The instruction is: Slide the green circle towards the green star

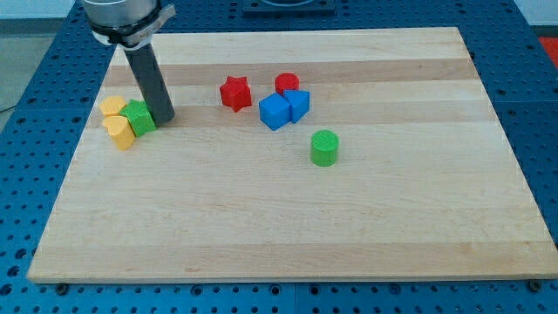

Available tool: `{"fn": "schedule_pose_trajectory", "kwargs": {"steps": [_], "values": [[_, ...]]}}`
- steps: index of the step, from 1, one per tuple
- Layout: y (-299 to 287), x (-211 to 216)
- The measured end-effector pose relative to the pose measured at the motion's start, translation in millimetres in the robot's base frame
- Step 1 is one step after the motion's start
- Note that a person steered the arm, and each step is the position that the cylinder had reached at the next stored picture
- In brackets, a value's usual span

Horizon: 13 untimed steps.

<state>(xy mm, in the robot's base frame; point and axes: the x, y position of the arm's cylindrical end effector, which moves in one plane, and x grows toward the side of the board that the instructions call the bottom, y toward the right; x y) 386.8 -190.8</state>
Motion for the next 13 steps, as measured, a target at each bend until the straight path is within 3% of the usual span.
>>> {"fn": "schedule_pose_trajectory", "kwargs": {"steps": [1, 3, 6, 7, 8, 10, 12, 13], "values": [[30.7, 0.0], [113.9, 45.8], [279.3, 30.6], [310.1, 49.1], [279.0, 74.1], [165.5, 74.2], [164.3, 74.1], [132.7, 74.1]]}}
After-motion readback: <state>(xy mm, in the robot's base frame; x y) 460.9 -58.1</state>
